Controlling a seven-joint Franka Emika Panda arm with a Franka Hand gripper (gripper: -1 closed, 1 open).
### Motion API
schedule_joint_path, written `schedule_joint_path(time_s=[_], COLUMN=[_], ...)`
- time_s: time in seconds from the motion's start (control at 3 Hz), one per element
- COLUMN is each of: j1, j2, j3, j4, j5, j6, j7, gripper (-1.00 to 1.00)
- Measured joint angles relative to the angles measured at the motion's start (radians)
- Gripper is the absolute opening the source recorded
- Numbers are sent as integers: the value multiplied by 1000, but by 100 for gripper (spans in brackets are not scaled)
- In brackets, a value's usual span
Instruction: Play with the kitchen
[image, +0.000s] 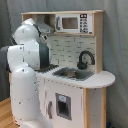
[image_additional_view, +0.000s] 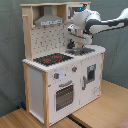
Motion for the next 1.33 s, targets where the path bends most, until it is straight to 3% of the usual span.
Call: schedule_joint_path(time_s=[0.67,1.33], j1=[0,0], j2=[0,-6], j3=[125,247], j4=[55,67], j5=[-96,-257], j6=[-102,-182], j7=[49,106], gripper=[100,100])
